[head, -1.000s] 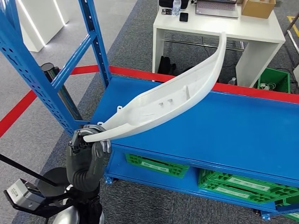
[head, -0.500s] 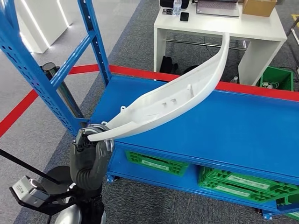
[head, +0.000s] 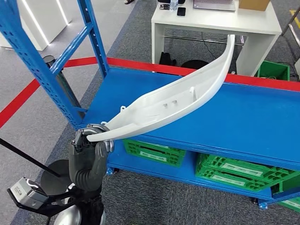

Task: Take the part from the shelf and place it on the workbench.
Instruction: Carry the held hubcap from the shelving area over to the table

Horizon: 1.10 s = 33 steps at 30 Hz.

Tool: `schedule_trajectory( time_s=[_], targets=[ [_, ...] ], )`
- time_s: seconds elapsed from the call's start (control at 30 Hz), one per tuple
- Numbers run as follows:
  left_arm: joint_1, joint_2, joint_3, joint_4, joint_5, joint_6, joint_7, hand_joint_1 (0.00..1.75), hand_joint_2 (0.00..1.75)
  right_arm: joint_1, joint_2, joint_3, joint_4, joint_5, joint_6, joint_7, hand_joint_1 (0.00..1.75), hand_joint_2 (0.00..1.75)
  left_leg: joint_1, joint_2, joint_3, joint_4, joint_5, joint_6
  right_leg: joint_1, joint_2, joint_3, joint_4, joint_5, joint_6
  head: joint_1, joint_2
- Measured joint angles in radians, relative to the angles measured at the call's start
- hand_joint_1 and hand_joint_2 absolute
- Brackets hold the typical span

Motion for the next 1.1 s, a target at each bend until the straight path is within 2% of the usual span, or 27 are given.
schedule_trajectory(
  time_s=[0.07,0.1,0.13,0.17,0.23,0.27,0.3,0.33,0.37,0.4,0.43,0.47,0.5,0.53,0.6,0.63,0.67,0.73,0.77,0.8,0.83,0.87,0.93,0.97,1.0,1.03,1.1],
  targets=[
    [-0.002,0.000,-0.001,0.000,0.000,0.000,-0.001,1.75,1.75,0.001,0.001,0.000,0.000,0.000,0.002,0.000,0.00,0.00,-0.006,0.000,-0.004,-0.013,0.009,0.011,-0.003,0.000,-0.003,-0.007,0.016,0.013,-0.002,0.000],
    [-0.003,0.000,-0.001,0.000,0.000,0.000,-0.001,1.75,1.75,0.002,0.001,0.000,0.000,0.000,0.003,0.000,0.00,0.00,-0.006,0.001,-0.011,-0.016,0.017,0.018,-0.005,0.000,-0.008,-0.006,0.015,0.019,-0.004,0.000],
    [-0.003,0.000,-0.002,0.000,0.000,0.000,-0.001,1.75,1.75,0.004,0.001,0.000,0.000,0.000,0.005,0.000,0.00,0.00,-0.005,0.002,-0.019,-0.018,0.028,0.026,-0.006,-0.001,-0.018,0.007,-0.003,0.024,-0.003,0.000],
    [-0.004,0.000,-0.004,0.000,0.000,0.000,-0.001,1.75,1.75,0.005,0.001,0.000,0.000,0.000,0.006,0.000,0.00,0.00,-0.003,0.003,-0.030,-0.021,0.040,0.032,-0.007,-0.002,-0.032,0.040,-0.039,0.028,-0.001,0.000],
    [-0.005,-0.001,-0.007,0.001,0.000,0.001,-0.001,1.75,1.75,0.004,0.001,0.000,0.000,0.000,0.007,0.000,0.00,0.00,-0.003,0.005,-0.055,-0.020,0.060,0.039,-0.006,-0.003,-0.072,0.166,-0.139,0.032,0.004,0.000],
    [-0.005,-0.001,-0.008,0.001,0.000,0.002,-0.001,1.75,1.75,0.003,0.001,0.000,0.000,0.000,0.008,0.000,0.00,0.00,-0.003,0.006,-0.068,-0.019,0.070,0.040,-0.006,-0.003,-0.086,0.232,-0.173,0.034,0.005,0.000],
    [-0.005,0.000,-0.008,0.002,0.000,0.002,-0.001,1.75,1.75,0.003,0.001,0.000,0.000,0.000,0.008,0.000,0.00,0.00,-0.003,0.007,-0.081,-0.018,0.080,0.039,-0.006,-0.003,-0.088,0.276,-0.185,0.035,0.006,0.000],
    [-0.005,0.000,-0.009,0.002,0.000,0.003,-0.001,1.75,1.75,0.002,0.001,0.000,0.000,0.000,0.008,0.000,0.00,0.00,-0.003,0.008,-0.094,-0.017,0.090,0.038,-0.005,-0.003,-0.072,0.283,-0.176,0.036,0.006,0.000],
    [-0.005,0.000,-0.009,0.003,0.000,0.003,-0.001,1.75,1.75,0.002,0.001,0.000,0.000,0.000,0.008,0.000,0.00,0.00,-0.003,0.008,-0.106,-0.016,0.099,0.036,-0.006,-0.003,-0.035,0.249,-0.151,0.036,0.006,0.000],
    [-0.005,0.000,-0.009,0.003,0.000,0.003,-0.001,1.75,1.75,0.001,0.001,0.000,0.000,0.001,0.008,0.000,0.00,0.00,-0.002,0.008,-0.117,-0.014,0.107,0.032,-0.006,-0.003,0.017,0.185,-0.128,0.036,0.006,0.000],
    [-0.005,0.000,-0.010,0.003,0.000,0.004,-0.001,1.75,1.75,-0.002,0.001,0.000,0.000,0.001,0.008,0.000,0.00,0.00,-0.003,0.007,-0.127,-0.011,0.115,0.027,-0.006,-0.003,0.076,0.105,-0.119,0.036,0.006,0.000],
    [-0.005,0.000,-0.010,0.003,0.000,0.004,-0.001,1.75,1.75,-0.004,0.001,0.000,0.000,0.001,0.008,0.000,0.00,0.00,-0.004,0.007,-0.133,-0.009,0.122,0.022,-0.005,-0.002,0.119,0.042,-0.118,0.032,0.005,0.000],
    [-0.006,0.000,-0.010,0.004,-0.001,0.004,-0.001,1.75,1.75,-0.006,0.001,0.000,0.000,0.002,0.008,0.000,0.00,0.00,-0.005,0.007,-0.136,-0.006,0.129,0.017,-0.004,0.000,0.144,0.000,-0.124,0.027,0.005,0.000],
    [-0.007,0.000,-0.011,0.004,-0.001,0.004,-0.001,1.75,1.75,-0.007,0.001,0.000,0.000,0.002,0.008,0.000,0.00,0.00,-0.005,0.007,-0.138,-0.006,0.135,0.011,-0.001,0.001,0.151,-0.017,-0.129,0.020,0.004,0.000],
    [-0.007,0.000,-0.012,0.004,-0.001,0.004,-0.001,1.75,1.75,-0.007,0.001,0.000,0.000,0.003,0.008,0.000,0.00,0.00,-0.002,0.006,-0.140,-0.004,0.142,-0.001,0.000,0.001,0.137,-0.016,-0.119,0.002,0.003,0.000],
    [-0.007,0.001,-0.012,0.004,0.000,0.004,-0.001,1.75,1.75,-0.007,0.001,0.000,0.000,0.003,0.009,0.001,0.00,0.00,-0.001,0.006,-0.146,0.006,0.127,-0.007,-0.001,-0.001,0.130,-0.015,-0.111,-0.008,0.003,0.000],
    [-0.007,0.001,-0.012,0.004,-0.001,0.004,-0.001,1.75,1.75,-0.008,0.001,0.000,0.000,0.003,0.009,0.001,0.00,0.00,0.000,0.006,-0.157,0.033,0.094,-0.013,-0.002,-0.003,0.122,-0.016,-0.101,-0.015,0.001,0.000],
    [-0.007,0.002,-0.012,0.004,-0.002,0.006,-0.002,1.75,1.75,-0.010,0.002,0.000,0.000,0.004,0.009,0.001,0.00,0.00,0.002,0.006,-0.197,0.148,-0.005,-0.022,-0.003,-0.004,0.097,-0.016,-0.079,-0.023,-0.006,0.000],
    [-0.007,0.003,-0.012,0.004,-0.004,0.008,-0.003,1.75,1.75,-0.010,0.002,0.000,0.000,0.004,0.009,0.001,0.00,0.00,0.002,0.006,-0.216,0.217,-0.043,-0.025,-0.002,-0.005,0.083,-0.016,-0.069,-0.024,-0.009,0.000],
    [-0.007,0.003,-0.012,0.004,-0.007,0.010,-0.003,1.75,1.75,-0.010,0.002,0.000,0.000,0.004,0.010,0.001,0.00,0.00,0.003,0.006,-0.225,0.268,-0.059,-0.026,-0.002,-0.005,0.069,-0.015,-0.059,-0.023,-0.012,0.000],
    [-0.007,0.003,-0.012,0.004,-0.010,0.013,-0.004,1.75,1.75,-0.010,0.002,0.000,0.000,0.004,0.010,0.001,0.00,0.00,0.003,0.006,-0.220,0.290,-0.051,-0.026,-0.001,-0.005,0.055,-0.015,-0.050,-0.022,-0.015,0.000],
    [-0.007,0.003,-0.012,0.004,-0.013,0.015,-0.005,1.75,1.75,-0.010,0.002,0.000,0.000,0.005,0.011,0.001,0.00,0.00,0.002,0.006,-0.198,0.275,-0.027,-0.025,-0.001,-0.005,0.044,-0.015,-0.041,-0.020,-0.017,0.000],
    [-0.008,0.003,-0.013,0.004,-0.016,0.019,-0.007,1.75,1.75,-0.011,0.002,0.000,0.000,0.005,0.012,0.001,0.00,0.00,0.002,0.006,-0.103,0.154,0.016,-0.017,-0.001,-0.004,0.027,-0.015,-0.025,-0.014,-0.022,0.000],
    [-0.009,0.002,-0.013,0.004,-0.017,0.020,-0.008,1.75,1.75,-0.012,0.002,0.000,0.000,0.005,0.013,0.002,0.00,0.00,0.001,0.006,-0.051,0.079,0.020,-0.012,0.000,-0.003,0.021,-0.014,-0.018,-0.010,-0.024,0.000],
    [-0.011,0.002,-0.013,0.004,-0.018,0.021,-0.010,1.75,1.75,-0.013,0.002,0.000,0.000,0.005,0.013,0.002,0.00,0.00,0.000,0.006,-0.015,0.021,0.014,-0.006,0.002,-0.003,0.017,-0.013,-0.011,-0.005,-0.025,0.000],
    [-0.012,0.002,-0.014,0.004,-0.018,0.021,-0.011,1.75,1.75,-0.014,0.002,0.000,0.000,0.005,0.013,0.002,0.00,0.00,-0.002,0.006,0.004,-0.014,0.007,-0.002,0.003,-0.002,0.013,-0.013,-0.006,0.000,-0.027,0.000],
    [-0.012,0.002,-0.014,0.004,-0.018,0.021,-0.012,1.75,1.75,-0.014,0.002,0.000,0.000,0.005,0.014,0.002,0.00,0.00,-0.004,0.005,0.001,-0.028,0.006,0.004,0.003,-0.003,0.007,-0.015,-0.008,-0.009,-0.026,0.000]
  ],
)
